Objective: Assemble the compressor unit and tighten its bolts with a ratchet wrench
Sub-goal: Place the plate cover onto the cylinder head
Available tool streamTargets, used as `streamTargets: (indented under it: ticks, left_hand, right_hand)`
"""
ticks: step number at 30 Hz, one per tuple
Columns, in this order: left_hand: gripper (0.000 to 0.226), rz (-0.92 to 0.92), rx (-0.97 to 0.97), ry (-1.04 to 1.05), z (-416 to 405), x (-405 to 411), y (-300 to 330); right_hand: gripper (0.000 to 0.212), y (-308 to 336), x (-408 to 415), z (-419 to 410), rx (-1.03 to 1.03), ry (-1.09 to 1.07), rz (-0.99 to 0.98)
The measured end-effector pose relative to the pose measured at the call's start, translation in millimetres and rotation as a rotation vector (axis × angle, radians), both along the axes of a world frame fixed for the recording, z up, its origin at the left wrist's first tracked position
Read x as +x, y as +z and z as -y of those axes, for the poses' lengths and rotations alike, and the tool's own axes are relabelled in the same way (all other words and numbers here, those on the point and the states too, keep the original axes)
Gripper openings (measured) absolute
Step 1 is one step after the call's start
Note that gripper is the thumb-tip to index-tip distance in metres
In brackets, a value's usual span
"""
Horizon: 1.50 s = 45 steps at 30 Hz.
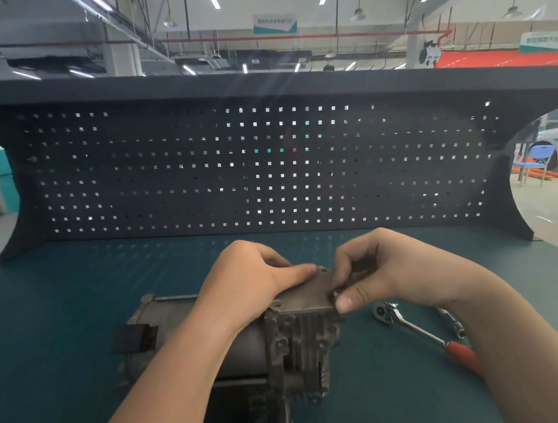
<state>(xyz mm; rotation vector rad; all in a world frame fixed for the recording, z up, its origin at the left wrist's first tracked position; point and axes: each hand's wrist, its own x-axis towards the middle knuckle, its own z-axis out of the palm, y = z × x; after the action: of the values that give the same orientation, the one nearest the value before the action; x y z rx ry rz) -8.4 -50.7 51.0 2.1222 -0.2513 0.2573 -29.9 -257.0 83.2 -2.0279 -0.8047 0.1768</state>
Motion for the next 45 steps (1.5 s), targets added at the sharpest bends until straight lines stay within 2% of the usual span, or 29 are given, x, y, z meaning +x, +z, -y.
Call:
streamTargets:
  ticks: [3,6,13,17,20,26,30,36,39,45]
  left_hand:
    - [0.031,0.001,0.003,-0.007,-0.7,-0.5,0.5]
    - [0.032,-0.008,0.004,0.000,-0.2,-0.9,1.7]
    - [0.036,-0.015,0.006,-0.006,0.4,-3.8,4.0]
    - [0.036,-0.005,0.011,-0.005,0.5,-4.7,4.4]
    - [0.034,-0.012,0.015,-0.002,0.8,-5.0,4.5]
    - [0.034,-0.007,0.023,0.012,1.0,-4.9,5.0]
    - [0.033,0.005,0.022,0.014,1.0,-4.8,4.6]
    - [0.033,-0.010,0.019,0.001,0.0,-5.5,5.1]
    - [0.034,-0.019,0.007,-0.016,-0.5,-6.7,5.6]
    - [0.033,-0.028,-0.014,-0.029,-0.7,-6.8,6.1]
  right_hand:
    - [0.020,-2.0,1.2,-4.0,-0.010,-0.034,0.043]
    - [0.023,0.4,-0.9,-0.8,-0.001,0.034,0.019]
    - [0.013,2.6,-2.9,1.0,0.045,0.037,-0.028]
    - [0.021,0.8,-1.0,-2.7,-0.038,-0.038,0.046]
    - [0.025,3.1,-3.6,-1.1,-0.058,0.009,0.028]
    - [0.011,5.7,-6.2,0.7,-0.028,0.005,0.023]
    - [0.020,2.9,-4.8,-3.6,-0.078,-0.072,0.064]
    - [0.016,9.1,-10.0,0.7,-0.059,-0.008,0.013]
    - [0.012,11.0,-12.4,-0.3,-0.061,-0.031,0.040]
    - [0.014,16.6,-17.6,-4.2,-0.204,-0.127,0.163]
